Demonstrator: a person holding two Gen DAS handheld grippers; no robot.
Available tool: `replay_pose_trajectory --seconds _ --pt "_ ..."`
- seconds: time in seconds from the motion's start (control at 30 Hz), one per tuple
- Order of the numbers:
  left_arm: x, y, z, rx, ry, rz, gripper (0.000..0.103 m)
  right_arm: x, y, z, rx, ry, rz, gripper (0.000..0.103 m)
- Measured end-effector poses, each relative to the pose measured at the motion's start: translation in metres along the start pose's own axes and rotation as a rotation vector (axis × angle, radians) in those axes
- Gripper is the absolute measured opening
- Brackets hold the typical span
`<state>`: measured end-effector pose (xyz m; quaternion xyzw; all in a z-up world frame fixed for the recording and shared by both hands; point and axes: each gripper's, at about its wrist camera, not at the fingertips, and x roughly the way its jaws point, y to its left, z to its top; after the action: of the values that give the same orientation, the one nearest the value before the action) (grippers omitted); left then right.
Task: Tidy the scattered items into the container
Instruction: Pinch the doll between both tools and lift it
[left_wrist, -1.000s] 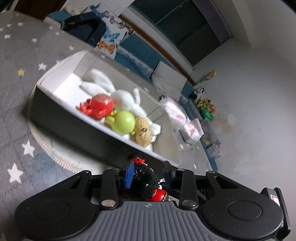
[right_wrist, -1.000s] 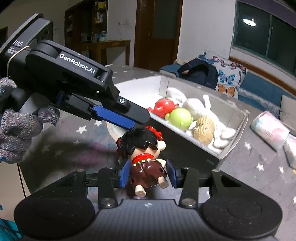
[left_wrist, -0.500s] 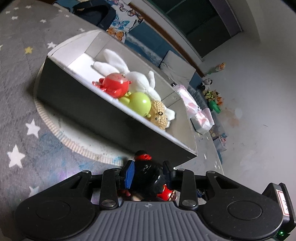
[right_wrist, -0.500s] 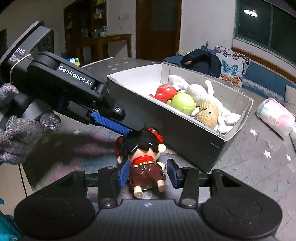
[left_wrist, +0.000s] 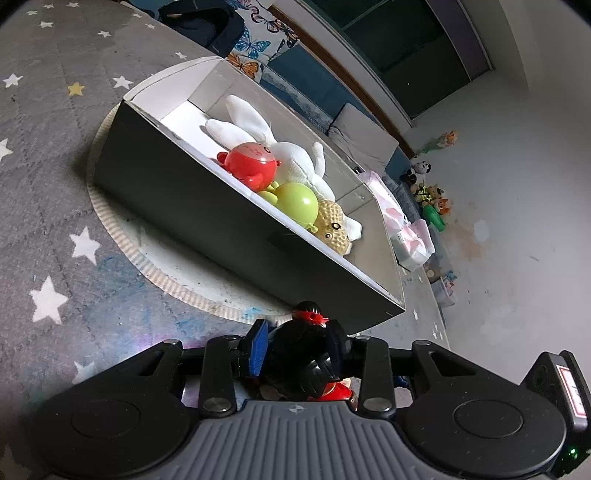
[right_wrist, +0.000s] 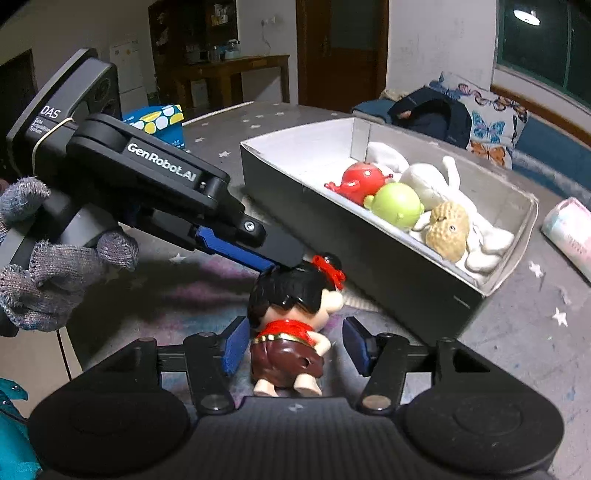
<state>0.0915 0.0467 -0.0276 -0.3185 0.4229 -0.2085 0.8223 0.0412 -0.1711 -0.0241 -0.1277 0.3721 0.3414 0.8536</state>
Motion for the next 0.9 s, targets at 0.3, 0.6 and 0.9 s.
replay_pose_trajectory --seconds 0.3,0.6,0.9 --pt "0.000 -0.001 -0.001 -0.008 -0.008 0.004 0.038 -0.009 0.002 0.001 0.019 0.001 0.009 0.059" --pt "-0.004 -0.007 -0.004 0.020 -0.042 0.048 0.038 0.010 0.003 0.012 0.031 0.054 -0.003 0.059" --pt "-0.007 -0.011 -0.008 0.044 -0.052 0.066 0.038 0.024 0.003 0.019 0.036 0.097 -0.006 0.057"
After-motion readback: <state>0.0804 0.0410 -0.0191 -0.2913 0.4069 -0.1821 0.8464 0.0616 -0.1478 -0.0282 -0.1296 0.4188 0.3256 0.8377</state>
